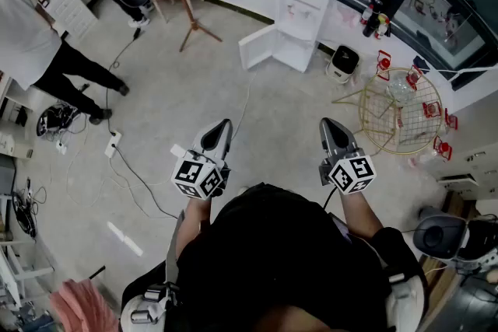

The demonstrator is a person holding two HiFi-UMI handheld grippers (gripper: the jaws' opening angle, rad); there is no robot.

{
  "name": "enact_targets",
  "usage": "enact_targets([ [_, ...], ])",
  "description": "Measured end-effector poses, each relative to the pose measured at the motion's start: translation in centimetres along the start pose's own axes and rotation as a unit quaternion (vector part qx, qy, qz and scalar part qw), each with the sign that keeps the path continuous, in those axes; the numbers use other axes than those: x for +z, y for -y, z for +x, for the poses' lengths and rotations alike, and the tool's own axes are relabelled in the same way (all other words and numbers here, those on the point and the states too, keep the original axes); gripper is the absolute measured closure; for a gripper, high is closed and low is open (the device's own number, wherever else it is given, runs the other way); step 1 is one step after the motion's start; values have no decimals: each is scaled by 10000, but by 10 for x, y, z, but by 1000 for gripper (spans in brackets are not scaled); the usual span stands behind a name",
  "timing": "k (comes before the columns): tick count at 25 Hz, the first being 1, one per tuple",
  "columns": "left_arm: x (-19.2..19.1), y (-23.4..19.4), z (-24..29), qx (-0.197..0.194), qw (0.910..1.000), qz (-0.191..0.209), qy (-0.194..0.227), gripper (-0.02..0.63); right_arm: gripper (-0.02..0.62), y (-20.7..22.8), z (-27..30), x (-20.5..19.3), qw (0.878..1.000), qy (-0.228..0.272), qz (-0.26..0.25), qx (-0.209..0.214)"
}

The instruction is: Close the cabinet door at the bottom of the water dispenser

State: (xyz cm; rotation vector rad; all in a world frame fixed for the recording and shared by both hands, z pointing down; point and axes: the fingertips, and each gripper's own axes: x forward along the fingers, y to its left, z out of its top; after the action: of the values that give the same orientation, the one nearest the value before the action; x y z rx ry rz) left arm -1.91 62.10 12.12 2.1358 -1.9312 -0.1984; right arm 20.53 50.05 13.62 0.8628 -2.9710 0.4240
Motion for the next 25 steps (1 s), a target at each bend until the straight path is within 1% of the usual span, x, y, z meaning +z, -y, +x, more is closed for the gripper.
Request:
enact_targets([
  [11,-8,1,0,-48,10000,20,-38,598,591,0,-5,-9,10000,-14,-25,-59],
  [17,-11,8,8,-144,9999,6,-66,598,591,4,-13,-8,9999,84,7,-137],
  [19,-13,12,11,-159,9999,-2,-66,598,591,7,-20,-8,9998,137,-69,-156],
  [22,-14,21,17,-148,9999,20,-36,597,588,9,-35,-3,9989,245,-349,-182],
  [23,-13,24,19,-114,9999,59,-13,592,553,10,-38,1,9985,304,-426,-183],
  [24,-13,27,22,-67,9999,110,2,490,449,11,-41,4,9981,362,-466,-180],
  [25,-13,29,25,-7,9999,166,4,365,351,13,-42,7,9978,414,-471,-194],
])
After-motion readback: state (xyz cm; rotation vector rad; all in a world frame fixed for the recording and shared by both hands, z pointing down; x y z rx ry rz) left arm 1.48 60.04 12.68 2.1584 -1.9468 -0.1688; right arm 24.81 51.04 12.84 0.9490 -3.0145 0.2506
